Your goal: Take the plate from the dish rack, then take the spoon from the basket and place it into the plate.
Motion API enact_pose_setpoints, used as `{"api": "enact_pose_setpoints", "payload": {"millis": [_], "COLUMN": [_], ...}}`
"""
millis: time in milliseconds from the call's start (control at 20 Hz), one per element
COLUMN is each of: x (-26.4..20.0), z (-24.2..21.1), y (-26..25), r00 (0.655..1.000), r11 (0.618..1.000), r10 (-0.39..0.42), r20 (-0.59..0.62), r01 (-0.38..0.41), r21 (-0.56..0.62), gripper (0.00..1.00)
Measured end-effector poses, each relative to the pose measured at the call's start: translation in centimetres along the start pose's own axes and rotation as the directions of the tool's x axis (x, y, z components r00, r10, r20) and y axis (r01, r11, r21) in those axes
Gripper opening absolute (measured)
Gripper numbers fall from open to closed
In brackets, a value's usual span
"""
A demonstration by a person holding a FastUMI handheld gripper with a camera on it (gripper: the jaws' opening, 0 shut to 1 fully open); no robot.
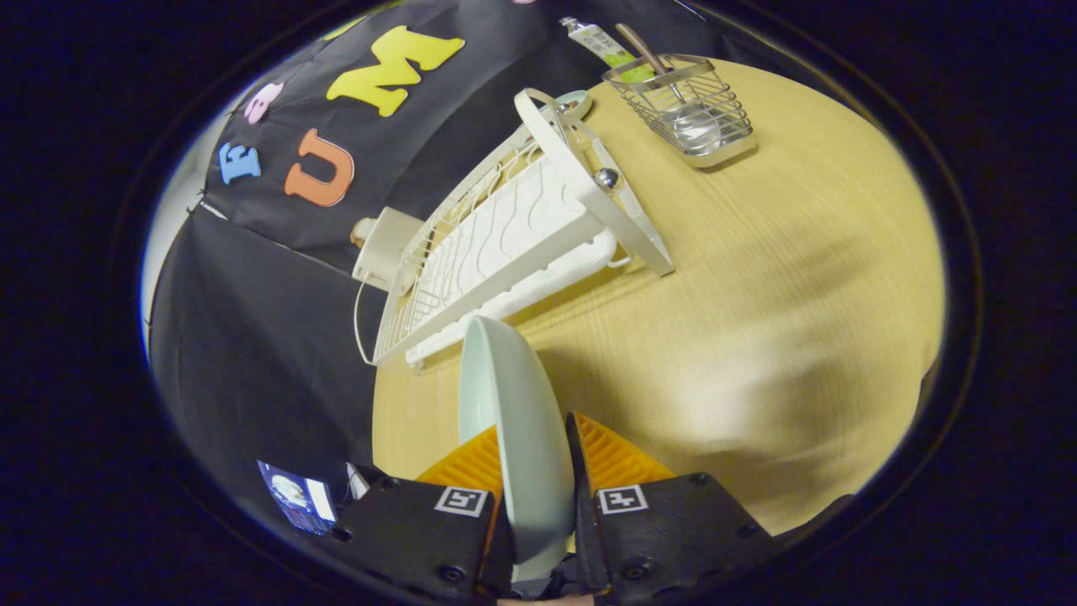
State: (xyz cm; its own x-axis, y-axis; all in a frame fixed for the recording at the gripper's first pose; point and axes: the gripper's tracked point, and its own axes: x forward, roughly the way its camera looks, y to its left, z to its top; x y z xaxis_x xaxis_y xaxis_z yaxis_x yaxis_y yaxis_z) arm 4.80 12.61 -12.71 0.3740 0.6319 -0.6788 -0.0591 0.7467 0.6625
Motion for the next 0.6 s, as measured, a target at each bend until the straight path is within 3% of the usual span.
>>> {"api": "enact_pose_setpoints", "payload": {"millis": [200, 600], "x": [0.6, 0.0], "z": [0.4, 1.7], "y": [-1.0, -3.4], "r00": [1.000, 0.990], "r11": [1.000, 0.990], "r10": [-0.018, -0.125], "r20": [0.010, 0.066], "r01": [0.019, 0.129], "r21": [-0.009, -0.065], "gripper": [0.40, 0.54]}}
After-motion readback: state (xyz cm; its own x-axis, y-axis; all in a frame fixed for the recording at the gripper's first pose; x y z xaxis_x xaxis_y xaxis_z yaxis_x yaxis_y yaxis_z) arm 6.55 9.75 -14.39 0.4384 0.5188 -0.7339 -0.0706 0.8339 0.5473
